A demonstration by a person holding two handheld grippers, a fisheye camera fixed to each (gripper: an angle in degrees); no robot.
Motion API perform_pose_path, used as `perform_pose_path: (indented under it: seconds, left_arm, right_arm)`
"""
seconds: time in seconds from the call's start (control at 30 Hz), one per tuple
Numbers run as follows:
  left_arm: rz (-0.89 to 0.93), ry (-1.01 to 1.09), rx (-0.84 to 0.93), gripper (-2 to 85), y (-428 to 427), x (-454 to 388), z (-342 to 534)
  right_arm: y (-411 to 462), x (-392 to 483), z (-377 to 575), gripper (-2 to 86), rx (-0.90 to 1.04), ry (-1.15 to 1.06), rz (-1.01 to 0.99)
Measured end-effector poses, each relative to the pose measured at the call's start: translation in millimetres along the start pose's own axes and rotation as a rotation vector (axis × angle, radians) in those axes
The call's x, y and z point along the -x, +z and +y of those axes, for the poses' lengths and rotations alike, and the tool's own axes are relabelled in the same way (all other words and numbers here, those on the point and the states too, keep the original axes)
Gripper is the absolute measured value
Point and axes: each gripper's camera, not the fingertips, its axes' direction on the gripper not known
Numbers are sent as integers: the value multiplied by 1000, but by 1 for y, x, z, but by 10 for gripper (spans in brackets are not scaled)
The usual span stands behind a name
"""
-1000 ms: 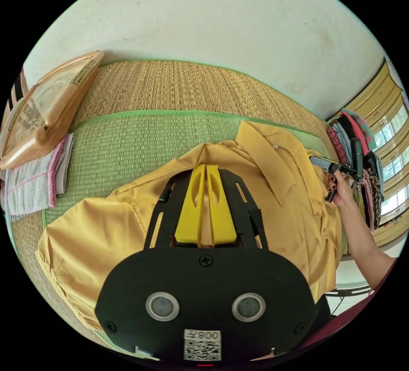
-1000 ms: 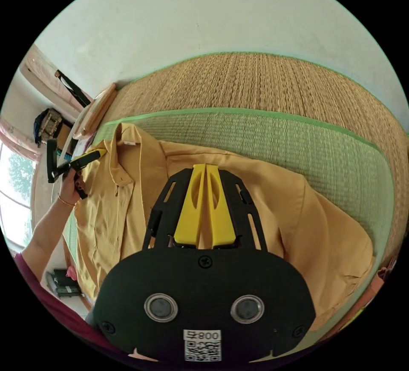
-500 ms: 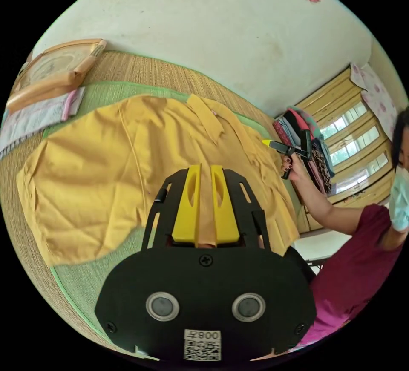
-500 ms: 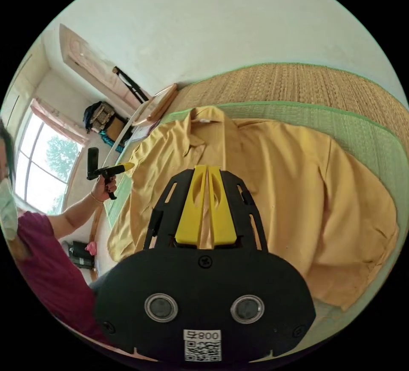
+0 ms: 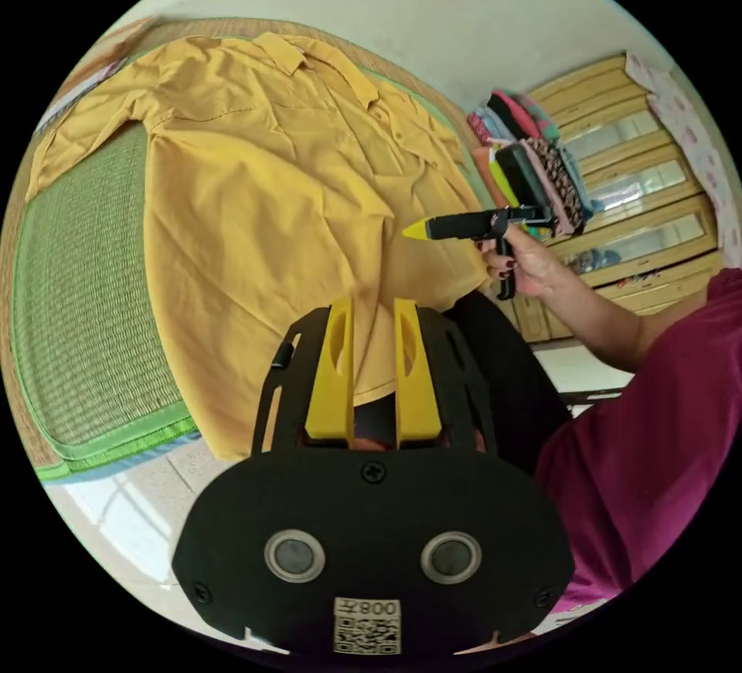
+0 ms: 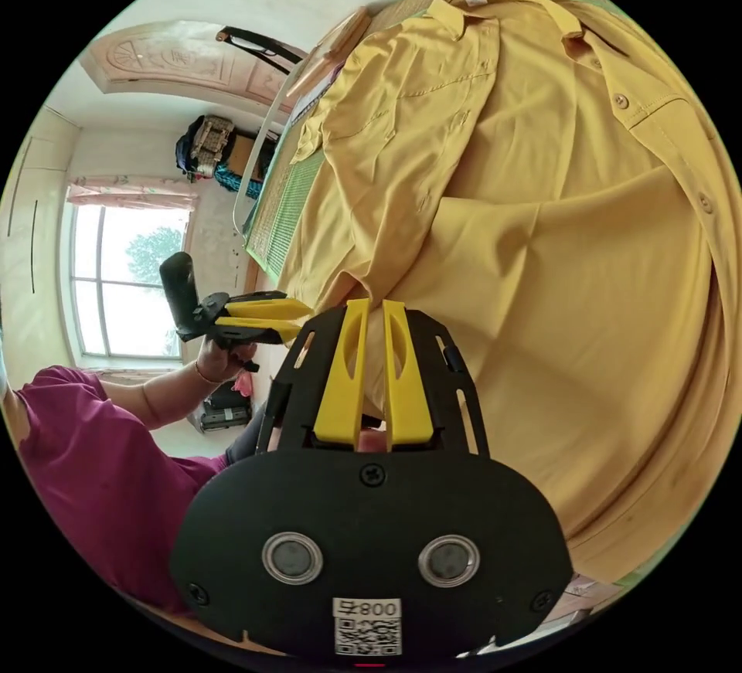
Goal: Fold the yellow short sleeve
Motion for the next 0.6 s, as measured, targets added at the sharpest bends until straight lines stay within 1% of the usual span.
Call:
perform_pose_path:
  seconds: [0.03, 0.07, 0.17, 0.2, 0.23, 0.27, 0.37, 0.4, 0.47, 0.53, 0.6]
  left_arm:
    - [-37, 6, 40, 27, 5, -2, -2]
    - [-36, 12, 39, 24, 5, -3, -3]
    - [41, -36, -34, 13, -14, 4, 1]
    - [107, -76, -85, 13, -25, 12, 4]
    - [126, -100, -131, 14, -35, 19, 8]
    - [123, -103, -140, 16, -38, 20, 9]
    - [111, -37, -110, 42, -33, 12, 6]
    - [107, -2, -71, 62, -23, 5, 3]
    - [60, 51, -25, 71, -8, -8, 1]
    - [-91, 82, 61, 52, 13, -17, 1]
    - [-139, 77, 37, 24, 7, -16, 4]
  right_arm:
    - [3, 4, 1, 112, 0, 19, 8]
    - [4, 7, 1, 116, 7, 23, -10]
    - [-1, 15, 5, 125, -10, 29, -25]
    - [-2, 16, 6, 126, -15, 28, -34]
    - [-4, 18, 8, 129, -24, 29, -43]
    - [-4, 19, 10, 132, -22, 36, -45]
    - [0, 21, 14, 138, -15, 55, -52]
    - [0, 22, 14, 139, -13, 58, -54]
    - [1, 26, 18, 143, -11, 69, -45]
    - [1, 28, 23, 146, -13, 77, -60]
    - [-1, 31, 27, 148, -15, 83, -67]
